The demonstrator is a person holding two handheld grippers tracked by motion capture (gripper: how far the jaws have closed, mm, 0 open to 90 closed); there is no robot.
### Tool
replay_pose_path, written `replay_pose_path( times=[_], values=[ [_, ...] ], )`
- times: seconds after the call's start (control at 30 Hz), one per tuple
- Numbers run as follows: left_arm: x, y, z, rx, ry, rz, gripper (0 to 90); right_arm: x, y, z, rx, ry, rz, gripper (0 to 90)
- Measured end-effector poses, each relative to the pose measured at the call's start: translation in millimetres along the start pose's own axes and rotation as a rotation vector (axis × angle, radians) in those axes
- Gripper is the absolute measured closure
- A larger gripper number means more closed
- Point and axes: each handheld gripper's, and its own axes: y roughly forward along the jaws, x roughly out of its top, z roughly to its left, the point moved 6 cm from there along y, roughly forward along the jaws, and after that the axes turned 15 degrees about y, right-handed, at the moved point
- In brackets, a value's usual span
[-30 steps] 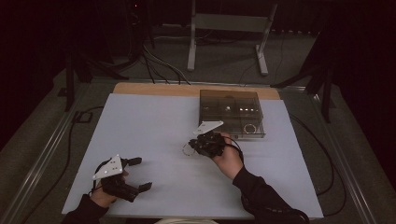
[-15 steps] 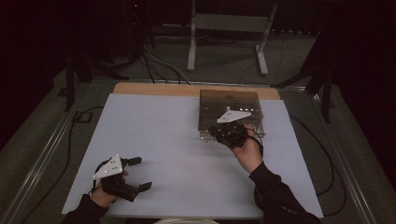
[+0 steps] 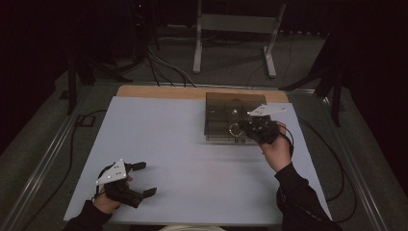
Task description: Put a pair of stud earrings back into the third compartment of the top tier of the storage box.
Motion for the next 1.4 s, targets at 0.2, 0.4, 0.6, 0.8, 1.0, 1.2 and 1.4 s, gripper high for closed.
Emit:
replay_pose_path(
  times=[0.2,0.4,0.6,0.8,1.0,1.2,1.4],
  values=[
    [0.1,0.0,-0.2,0.000,0.001,0.001,0.4,-3.7,-1.6,-20.7,-0.044,0.033,-0.002,86.4],
    [0.0,0.0,-0.1,0.000,0.001,0.001,0.5,-8.2,-4.2,-40.7,-0.101,0.056,-0.002,86.4],
    [0.2,0.2,-0.1,0.001,0.001,0.002,0.5,-13.2,-3.7,-59.4,-0.130,0.097,0.009,86.3],
    [0.3,0.2,-0.5,0.002,0.002,0.002,0.5,-21.4,3.6,-71.0,-0.145,0.127,0.038,85.9],
    [0.0,0.4,-0.2,0.003,0.002,0.004,0.5,-24.4,7.0,-76.7,-0.131,0.157,0.035,76.4],
    [0.2,0.4,-0.3,0.002,0.001,0.003,0.5,-18.3,4.8,-68.3,-0.095,0.168,-0.007,52.8],
    [0.1,0.5,-0.2,0.001,0.002,0.004,0.4,-11.1,1.2,-50.4,-0.036,0.160,-0.033,41.5]
  ],
)
